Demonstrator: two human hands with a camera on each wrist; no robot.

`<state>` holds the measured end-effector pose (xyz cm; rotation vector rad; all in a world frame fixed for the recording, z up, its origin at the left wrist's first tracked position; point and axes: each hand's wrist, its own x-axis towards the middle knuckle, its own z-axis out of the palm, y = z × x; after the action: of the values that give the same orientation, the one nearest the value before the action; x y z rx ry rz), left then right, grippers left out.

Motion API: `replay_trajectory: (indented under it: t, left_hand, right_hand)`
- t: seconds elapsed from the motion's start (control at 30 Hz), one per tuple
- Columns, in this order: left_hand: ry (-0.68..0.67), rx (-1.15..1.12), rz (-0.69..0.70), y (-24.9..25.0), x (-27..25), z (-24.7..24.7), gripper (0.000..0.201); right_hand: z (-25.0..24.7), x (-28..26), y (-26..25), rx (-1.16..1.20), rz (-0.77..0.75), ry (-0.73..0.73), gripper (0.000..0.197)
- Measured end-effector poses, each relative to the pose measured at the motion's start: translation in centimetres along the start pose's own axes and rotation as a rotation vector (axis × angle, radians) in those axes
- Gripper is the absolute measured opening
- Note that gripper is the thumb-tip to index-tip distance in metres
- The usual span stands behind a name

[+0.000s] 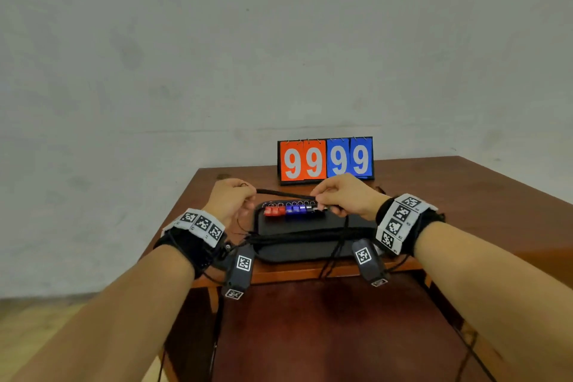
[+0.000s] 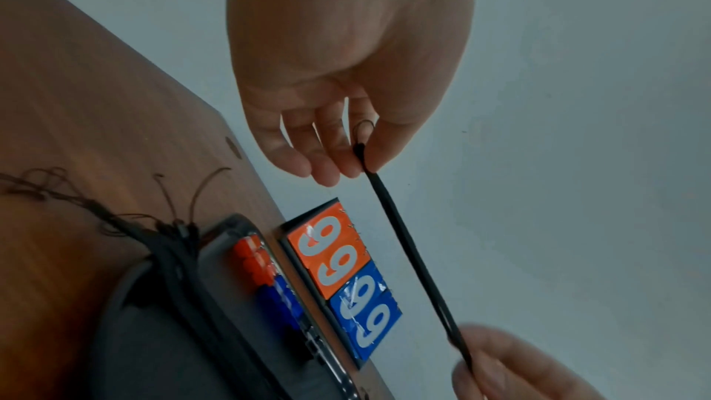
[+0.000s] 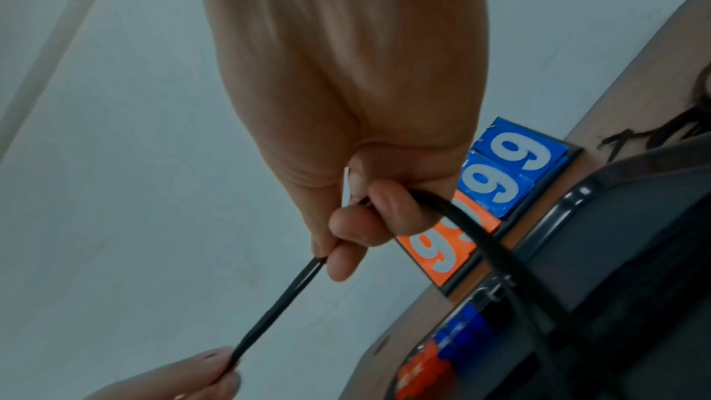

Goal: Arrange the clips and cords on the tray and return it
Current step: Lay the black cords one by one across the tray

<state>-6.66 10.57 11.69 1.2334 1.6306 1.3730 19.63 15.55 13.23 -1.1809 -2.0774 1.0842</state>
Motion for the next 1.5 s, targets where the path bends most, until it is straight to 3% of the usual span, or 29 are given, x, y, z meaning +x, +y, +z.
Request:
replay_trajectory:
  t: [0.3, 0.53, 0.7, 0.87, 1.3, 1.5]
  left_hand:
    - [0.051, 0.214, -0.005, -2.8, 1.8, 0.7, 0.011]
    - [0.030, 0.518, 0.076, -4.1, 2.6, 2.3, 0.011]
    - [-0.044, 0.747, 0.016, -5.1, 3.1, 2.2, 0.012]
    - [-0.003, 0.920, -0.030, -5.1, 2.8, 2.2, 0.011]
    - [-0.021, 0.906, -0.085, -4.8, 2.3, 2.5, 0.015]
    - [-0.034, 0.949, -0.096, -4.8, 2.4, 2.7, 0.005]
  right_hand:
    - [-5.0, -0.7, 7.9, -0.022, 0.121, 0.124, 0.013]
    - [-7.2, -0.1, 12.7, -0.249, 0.127, 0.216, 0.012]
    - [-7.7, 0.4, 14.6, -0.352, 0.192, 0.164, 0.018]
    - [-7.8, 0.7, 15.5, -0.363, 0.206, 0.213, 0.013]
    - [-7.3, 0.5, 15.7, -0.365, 0.254, 0.236, 0.010]
    - [-7.4, 0.3, 15.8, -0.349, 0.235, 0.244, 0.013]
